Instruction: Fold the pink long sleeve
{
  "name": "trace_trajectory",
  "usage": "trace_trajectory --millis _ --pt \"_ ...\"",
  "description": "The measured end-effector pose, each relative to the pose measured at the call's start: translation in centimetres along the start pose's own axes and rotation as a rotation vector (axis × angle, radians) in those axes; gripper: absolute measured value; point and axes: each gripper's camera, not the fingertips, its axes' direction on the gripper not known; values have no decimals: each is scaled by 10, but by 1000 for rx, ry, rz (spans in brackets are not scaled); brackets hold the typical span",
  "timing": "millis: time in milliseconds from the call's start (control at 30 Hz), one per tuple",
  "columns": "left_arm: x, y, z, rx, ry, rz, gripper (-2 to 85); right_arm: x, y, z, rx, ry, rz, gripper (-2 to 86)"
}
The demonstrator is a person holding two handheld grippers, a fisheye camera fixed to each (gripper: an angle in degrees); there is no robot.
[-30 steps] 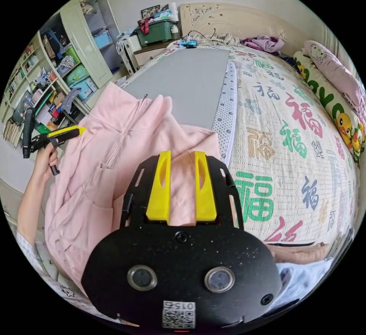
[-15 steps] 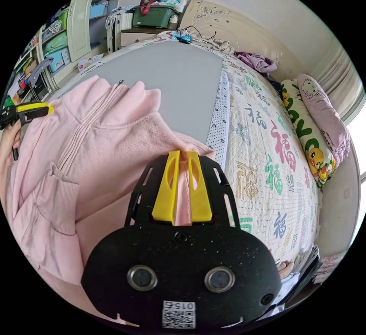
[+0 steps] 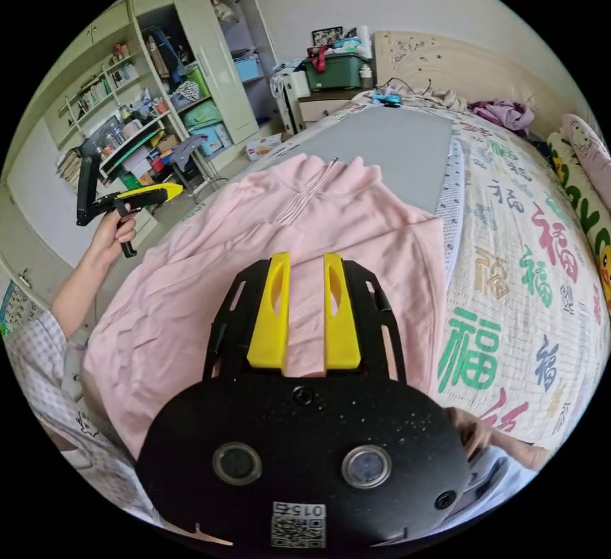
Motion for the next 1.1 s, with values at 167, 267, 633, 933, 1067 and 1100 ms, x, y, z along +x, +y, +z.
trace_trajectory --millis 167,267,633,933,1067,1100 --pt "35 124 -103 55 225 -58 94 -76 22 4 -125 27 3 41" --pt "39 157 -144 120 227 -68 105 -157 46 -46 -27 97 -122 6" --pt "9 141 -205 161 419 87 212 -355 262 -261 181 -189 -369 -3" --pt "32 120 -230 136 636 256 52 -390 254 -278 168 -154 -329 15" --pt "-6 115 -280 378 559 19 22 -402 236 -295 226 -82 -206 77" --pt "-14 118 -288 427 552 -33 20 -416 233 -297 239 -47 -198 91"
